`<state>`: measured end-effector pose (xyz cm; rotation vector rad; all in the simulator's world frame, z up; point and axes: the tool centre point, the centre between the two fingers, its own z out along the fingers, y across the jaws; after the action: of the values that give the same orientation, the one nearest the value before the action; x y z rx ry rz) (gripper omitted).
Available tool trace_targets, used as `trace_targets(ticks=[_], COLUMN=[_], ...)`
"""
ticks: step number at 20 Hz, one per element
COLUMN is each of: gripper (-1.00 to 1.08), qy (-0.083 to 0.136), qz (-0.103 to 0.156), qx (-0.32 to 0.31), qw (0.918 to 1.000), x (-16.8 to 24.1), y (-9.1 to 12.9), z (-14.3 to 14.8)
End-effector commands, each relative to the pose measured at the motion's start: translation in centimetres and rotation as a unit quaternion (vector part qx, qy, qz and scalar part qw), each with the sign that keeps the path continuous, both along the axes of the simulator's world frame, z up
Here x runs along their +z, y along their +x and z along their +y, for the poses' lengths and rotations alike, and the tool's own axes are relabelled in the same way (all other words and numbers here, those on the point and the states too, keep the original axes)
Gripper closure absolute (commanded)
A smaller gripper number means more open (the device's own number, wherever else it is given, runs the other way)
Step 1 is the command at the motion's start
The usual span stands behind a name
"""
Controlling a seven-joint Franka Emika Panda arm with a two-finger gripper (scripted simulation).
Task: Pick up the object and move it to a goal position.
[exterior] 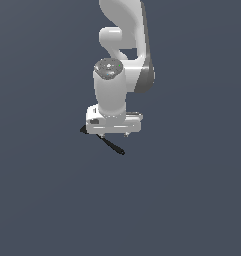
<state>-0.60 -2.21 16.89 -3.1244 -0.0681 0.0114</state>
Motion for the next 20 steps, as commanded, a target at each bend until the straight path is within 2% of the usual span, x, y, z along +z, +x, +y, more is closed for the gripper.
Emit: trace_targets(ticks=[1, 11, 20], gripper=[-0.92, -0.92, -0.92], qy=[-0.001, -0.004, -0.006], qz=[0.000, -0.002, -0.003], qx=[0.013, 0.105, 0.211], qw=[0.9999, 0.9944, 0.9774], x=[-0.4, -2.7, -5.2], y=[-0.2, -1.9, -4.1], z=[-0.3, -2.2, -4.1])
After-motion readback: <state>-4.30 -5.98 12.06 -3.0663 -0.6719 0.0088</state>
